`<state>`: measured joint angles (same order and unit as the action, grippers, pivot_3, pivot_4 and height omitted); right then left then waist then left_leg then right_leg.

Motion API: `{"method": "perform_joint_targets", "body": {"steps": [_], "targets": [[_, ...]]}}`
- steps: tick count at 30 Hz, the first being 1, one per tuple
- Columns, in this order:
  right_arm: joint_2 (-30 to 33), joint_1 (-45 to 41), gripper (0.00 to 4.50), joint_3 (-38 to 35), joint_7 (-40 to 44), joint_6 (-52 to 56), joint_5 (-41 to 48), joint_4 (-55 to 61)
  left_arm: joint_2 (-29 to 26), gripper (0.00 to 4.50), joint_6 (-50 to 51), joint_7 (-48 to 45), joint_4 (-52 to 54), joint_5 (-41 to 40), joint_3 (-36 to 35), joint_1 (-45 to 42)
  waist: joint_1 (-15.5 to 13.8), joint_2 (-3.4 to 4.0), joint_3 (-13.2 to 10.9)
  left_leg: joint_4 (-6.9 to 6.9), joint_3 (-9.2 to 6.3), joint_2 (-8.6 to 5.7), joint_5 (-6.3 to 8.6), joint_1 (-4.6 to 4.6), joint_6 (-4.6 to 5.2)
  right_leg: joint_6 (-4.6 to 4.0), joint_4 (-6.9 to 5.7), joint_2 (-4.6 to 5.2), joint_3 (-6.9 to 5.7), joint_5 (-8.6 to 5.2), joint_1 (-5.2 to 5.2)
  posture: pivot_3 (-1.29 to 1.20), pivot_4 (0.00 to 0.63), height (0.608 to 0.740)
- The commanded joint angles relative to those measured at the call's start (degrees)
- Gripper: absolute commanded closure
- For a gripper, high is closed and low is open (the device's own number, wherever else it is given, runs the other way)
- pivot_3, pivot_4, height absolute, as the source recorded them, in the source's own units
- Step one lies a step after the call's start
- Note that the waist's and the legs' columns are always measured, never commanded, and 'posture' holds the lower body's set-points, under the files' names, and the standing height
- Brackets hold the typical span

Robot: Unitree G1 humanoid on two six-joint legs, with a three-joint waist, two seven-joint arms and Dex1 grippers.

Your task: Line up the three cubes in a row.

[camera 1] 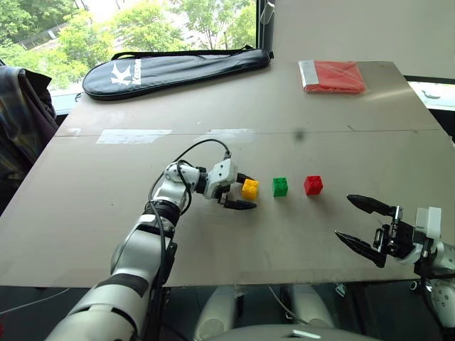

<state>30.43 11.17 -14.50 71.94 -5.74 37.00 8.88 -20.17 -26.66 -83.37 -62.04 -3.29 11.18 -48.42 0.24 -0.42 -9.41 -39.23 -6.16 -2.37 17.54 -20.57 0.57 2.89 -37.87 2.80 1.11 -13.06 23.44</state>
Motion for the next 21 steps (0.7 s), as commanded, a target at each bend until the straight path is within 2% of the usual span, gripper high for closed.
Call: {"method": "perform_joint_targets", "body": {"steps": [1,8,21], "targets": [[-0.01,-0.43,0.0,-0.61,0.07,-1.25,0.37,0.94,-0.31,0.94,-0.16,3.42,-2.56,3.65,1.07,1.32,0.06,0.01,0.01,0.0,0.0,0.0,0.0,0.04,0.0,0.01,-0.01,0.0,0.01,0.0,-0.03,0.0,0.15,0.722],[0.14,-1.16,0.0,-0.44,0.59,-1.48,0.38,0.03,-0.53,0.94,-0.24,7.02,-3.07,3.57,-0.32,1.31,0.31,0.01,0.0,0.03,-0.02,0.05,0.01,0.79,0.01,0.34,0.03,-0.01,0.01,-0.22,-0.83,0.0,0.15,0.722],[0.04,-1.33,0.0,-0.15,0.79,-1.79,0.33,-0.44,0.7,0.94,0.97,7.81,-1.33,2.96,-1.84,3.38,0.33,0.03,0.01,0.03,-0.05,0.06,0.01,0.79,0.01,0.34,0.03,0.0,0.02,-0.22,-0.83,0.0,0.15,0.722]]}}
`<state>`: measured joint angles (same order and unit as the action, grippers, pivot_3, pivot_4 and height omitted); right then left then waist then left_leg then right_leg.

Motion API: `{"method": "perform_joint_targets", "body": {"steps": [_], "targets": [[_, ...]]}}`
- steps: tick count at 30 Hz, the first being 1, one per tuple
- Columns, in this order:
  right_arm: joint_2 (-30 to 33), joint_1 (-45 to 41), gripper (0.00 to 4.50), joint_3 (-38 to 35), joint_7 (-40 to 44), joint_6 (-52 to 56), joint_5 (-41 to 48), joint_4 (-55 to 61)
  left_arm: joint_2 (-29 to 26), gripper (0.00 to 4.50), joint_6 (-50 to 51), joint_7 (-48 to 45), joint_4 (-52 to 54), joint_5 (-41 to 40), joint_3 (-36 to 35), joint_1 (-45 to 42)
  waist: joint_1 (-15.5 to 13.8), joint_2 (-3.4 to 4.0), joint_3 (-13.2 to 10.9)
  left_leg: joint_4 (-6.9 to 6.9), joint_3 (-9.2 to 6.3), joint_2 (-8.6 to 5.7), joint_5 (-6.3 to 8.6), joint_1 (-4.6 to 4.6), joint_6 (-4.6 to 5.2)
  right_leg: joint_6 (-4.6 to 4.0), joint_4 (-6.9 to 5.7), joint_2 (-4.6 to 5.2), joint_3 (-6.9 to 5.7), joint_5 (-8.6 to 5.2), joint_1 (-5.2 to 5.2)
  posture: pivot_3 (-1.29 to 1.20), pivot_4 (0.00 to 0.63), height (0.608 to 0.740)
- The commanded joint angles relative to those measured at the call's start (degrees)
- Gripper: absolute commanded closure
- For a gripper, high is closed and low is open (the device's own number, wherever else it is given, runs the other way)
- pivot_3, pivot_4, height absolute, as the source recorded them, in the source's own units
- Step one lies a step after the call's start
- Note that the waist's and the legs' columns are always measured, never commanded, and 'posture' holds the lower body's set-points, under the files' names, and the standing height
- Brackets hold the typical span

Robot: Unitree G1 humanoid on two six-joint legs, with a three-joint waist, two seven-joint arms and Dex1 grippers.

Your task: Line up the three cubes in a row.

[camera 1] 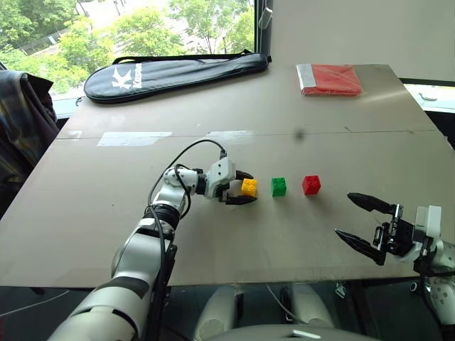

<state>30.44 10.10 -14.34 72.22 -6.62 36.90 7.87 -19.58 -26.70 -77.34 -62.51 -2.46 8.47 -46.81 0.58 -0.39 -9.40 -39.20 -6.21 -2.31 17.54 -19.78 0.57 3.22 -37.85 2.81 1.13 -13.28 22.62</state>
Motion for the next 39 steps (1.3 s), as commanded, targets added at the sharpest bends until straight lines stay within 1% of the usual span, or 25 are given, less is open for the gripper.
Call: {"method": "perform_joint_targets", "body": {"steps": [1,3,7,11,13,16,17,20,23,25,28,29,32,33,34,36,39], "targets": [[0.02,-0.22,0.0,-0.3,0.51,-0.91,0.42,0.57,0.15,0.94,1.13,1.77,-0.77,2.07,0.79,1.8,0.0,0.0,0.0,0.0,0.0,0.0,0.0,0.0,0.0,0.0,0.0,0.0,0.0,0.0,0.0,0.0,0.15,0.722],[-0.02,-0.17,0.0,-0.28,0.44,-0.9,0.39,0.6,0.17,0.94,1.17,1.38,-0.31,1.6,0.49,1.97,0.0,0.0,0.0,0.0,0.0,0.0,0.0,-0.01,0.0,0.0,0.01,0.0,0.0,0.0,0.0,0.0,0.15,0.722],[-0.04,0.06,0.0,-0.47,0.35,-0.85,0.53,0.69,0.16,0.94,2.98,-4.25,4.25,-3.25,-1.91,3.02,0.15,0.01,-0.02,0.02,0.01,0.01,0.0,-0.04,0.0,0.0,0.02,0.0,0.0,0.0,0.04,0.0,0.15,0.722],[-0.02,0.43,0.0,-0.61,0.38,-0.83,0.67,0.78,-1.21,0.94,3.15,-3.3,8.53,-4.75,-3.59,3.04,0.17,-0.05,-0.1,0.11,0.0,0.02,0.01,-0.14,0.0,-0.04,0.1,0.0,0.0,0.01,0.15,0.0,0.15,0.722],[0.02,0.61,0.0,-0.77,0.41,-0.78,0.85,0.88,-1.98,0.94,3.54,-3.99,11.99,-6.89,-4.84,3.14,0.17,-0.09,-0.12,0.11,0.0,0.02,0.01,-0.32,0.0,-0.23,0.1,0.0,0.01,0.12,0.38,0.0,0.15,0.722],[-0.05,0.9,0.0,-0.79,0.47,-0.84,0.91,0.92,-3.3,0.94,13.91,-7.11,23.69,-15.04,-7.91,4.96,0.18,-0.09,-0.12,0.06,0.0,0.03,0.0,-0.87,-0.02,-0.25,0.04,0.01,0.02,0.15,0.92,0.0,0.15,0.722],[-0.12,1.02,0.0,-0.67,0.49,-0.8,0.9,0.92,-3.97,0.94,16.28,-7.59,27.05,-16.38,-8.16,6.13,0.26,-0.08,-0.12,0.04,-0.01,0.03,-0.01,-1.03,-0.03,-0.25,0.0,0.02,0.01,0.15,1.07,0.0,0.15,0.722],[-0.31,1.32,0.0,-0.27,0.59,-0.82,0.63,0.5,-7.51,0.94,23.65,-7.32,39.26,-19.04,-8.18,11.87,0.49,-0.04,-0.12,0.14,0.0,0.06,-0.1,-1.04,-0.24,-0.26,0.05,0.06,0.03,0.14,1.12,0.0,0.15,0.722],[-0.48,1.28,0.0,-0.16,0.44,-1.11,-0.03,-0.79,-10.88,0.94,30.77,-3.64,50.25,-20.85,-9.23,18.92,0.36,-0.01,-0.13,0.31,0.06,0.08,-0.1,-0.96,-0.22,-0.26,0.15,0.08,0.13,0.14,1.11,0.0,0.15,0.722],[-0.44,1.22,0.0,-0.31,0.18,-1.19,-0.48,-1.87,-12.59,0.94,33.85,0.3,55.09,-19.69,-9.61,23.74,0.27,0.0,-0.14,0.31,0.06,0.08,0.01,-0.96,-0.04,-0.26,0.17,0.1,0.12,0.14,1.11,0.0,0.15,0.722],[-0.05,1.52,0.0,-0.76,-0.57,-1.49,-2.01,-4.66,-14.03,0.94,33.08,5.37,62.69,-17.65,-10.23,34.32,0.2,0.06,-0.18,0.32,0.05,0.1,0.02,-0.94,-0.03,-0.27,0.19,0.26,0.14,0.14,1.1,0.0,0.15,0.722],[0.24,1.9,0.0,-0.97,-1.0,-1.81,-3.04,-5.89,-13.98,0.94,33.94,7.51,65.91,-17.9,-10.77,38.32,0.13,0.09,-0.2,0.34,0.06,0.1,0.02,-0.94,-0.03,-0.27,0.2,0.32,0.15,0.13,1.1,0.0,0.15,0.722],[0.9,2.5,0.0,-1.41,-1.92,-2.44,-5.08,-8.14,-13.4,0.94,37.29,12.9,73.94,-19.16,-11.51,46.67,-0.18,0.1,-0.22,0.43,0.05,0.12,0.02,-0.95,-0.04,-0.29,0.26,0.38,0.24,0.13,1.1,0.0,0.15,0.722],[0.99,2.35,0.0,-1.53,-2.28,-2.58,-5.47,-8.73,-13.44,0.94,37.69,14.24,76.18,-18.6,-11.11,49.03,-0.82,0.13,-0.24,0.45,0.0,0.12,0.02,-0.97,-0.03,-0.29,0.3,0.4,0.28,0.13,1.1,0.0,0.15,0.722],[1.01,2.02,0.0,-1.5,-2.7,-2.55,-5.88,-9.39,-13.38,0.94,38.15,16.3,78.06,-17.01,-10.45,51.54,-0.79,0.14,-0.23,0.45,-0.02,0.11,0.02,-0.97,-0.04,-0.3,0.31,0.38,0.21,0.12,1.08,0.0,0.15,0.722],[0.93,1.42,0.0,-1.5,-3.05,-2.84,-6.27,-10.54,-13.36,0.94,38.01,19.53,80.21,-14.35,-9.16,54.45,-0.64,0.17,-0.22,0.46,0.12,0.12,0.02,-0.87,-0.03,-0.3,0.32,0.38,0.27,0.12,1.02,0.0,0.15,0.722],[1.13,0.95,0.0,-1.44,-3.12,-3.4,-6.82,-12.07,-12.06,0.94,37.01,25.79,81.5,-10.21,-8.06,56.3,-0.64,0.17,-0.22,0.48,0.19,0.13,0.02,-0.85,-0.02,-0.29,0.32,0.34,0.26,0.12,1.02,0.0,0.15,0.722]]}}
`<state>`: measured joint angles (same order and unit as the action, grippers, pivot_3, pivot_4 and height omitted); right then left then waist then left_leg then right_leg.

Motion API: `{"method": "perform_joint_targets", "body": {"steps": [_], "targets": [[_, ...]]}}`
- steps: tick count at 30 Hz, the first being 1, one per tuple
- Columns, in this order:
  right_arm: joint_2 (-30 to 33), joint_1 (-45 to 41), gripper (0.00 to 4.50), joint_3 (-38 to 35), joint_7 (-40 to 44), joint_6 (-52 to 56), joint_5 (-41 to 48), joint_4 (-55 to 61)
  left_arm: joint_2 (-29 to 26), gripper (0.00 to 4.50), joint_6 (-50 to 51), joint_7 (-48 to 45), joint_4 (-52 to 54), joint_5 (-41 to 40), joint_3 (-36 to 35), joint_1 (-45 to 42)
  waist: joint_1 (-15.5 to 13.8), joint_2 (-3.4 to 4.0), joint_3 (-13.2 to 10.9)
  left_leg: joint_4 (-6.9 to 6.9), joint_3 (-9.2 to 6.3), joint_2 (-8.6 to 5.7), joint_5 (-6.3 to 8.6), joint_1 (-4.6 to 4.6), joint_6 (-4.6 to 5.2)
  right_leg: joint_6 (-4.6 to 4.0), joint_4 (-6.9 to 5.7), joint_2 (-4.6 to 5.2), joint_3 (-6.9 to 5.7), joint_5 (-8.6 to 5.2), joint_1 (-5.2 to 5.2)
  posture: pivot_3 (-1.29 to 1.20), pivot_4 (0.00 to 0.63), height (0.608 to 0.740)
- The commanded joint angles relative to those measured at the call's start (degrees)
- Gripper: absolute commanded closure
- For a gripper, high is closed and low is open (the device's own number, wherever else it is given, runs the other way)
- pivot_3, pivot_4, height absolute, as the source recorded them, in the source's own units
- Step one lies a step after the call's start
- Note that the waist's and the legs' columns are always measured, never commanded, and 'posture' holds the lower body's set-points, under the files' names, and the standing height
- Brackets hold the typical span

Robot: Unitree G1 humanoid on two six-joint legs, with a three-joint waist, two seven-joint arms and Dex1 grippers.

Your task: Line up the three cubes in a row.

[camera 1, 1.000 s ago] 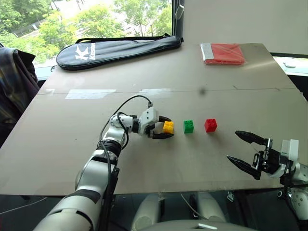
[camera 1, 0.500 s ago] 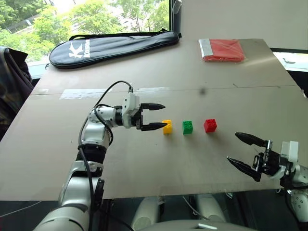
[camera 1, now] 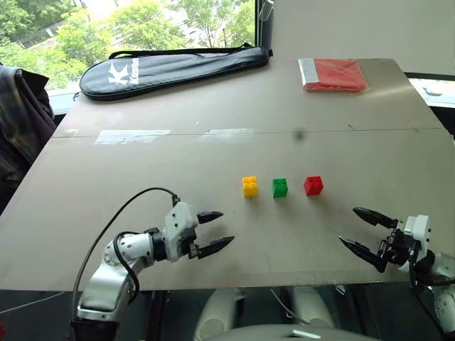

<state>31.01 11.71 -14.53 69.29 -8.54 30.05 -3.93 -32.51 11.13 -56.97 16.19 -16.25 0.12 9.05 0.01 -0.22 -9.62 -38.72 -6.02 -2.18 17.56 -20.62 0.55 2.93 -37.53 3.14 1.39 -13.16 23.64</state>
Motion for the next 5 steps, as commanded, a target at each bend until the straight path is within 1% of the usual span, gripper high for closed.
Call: {"method": "perform_joint_targets", "body": {"steps": [1,5], "targets": [[0.6,-0.76,0.0,-1.3,-0.12,-1.71,-0.03,-0.68,1.34,0.94,-0.5,6.27,2.98,3.46,0.56,0.65,-0.16,0.0,0.0,0.0,-0.01,0.01,0.0,0.01,0.0,0.0,0.0,0.0,-0.02,0.0,-0.01,0.0,0.15,0.722],[0.47,-1.45,0.0,-1.37,-0.08,-2.99,-0.43,-2.51,0.58,0.94,-1.4,6.53,2.43,4.49,1.93,1.45,-0.14,0.02,0.01,0.0,0.01,0.04,-0.01,0.04,-0.01,-0.01,-0.05,-0.05,-0.05,0.0,-0.02,0.0,0.15,0.722]]}}
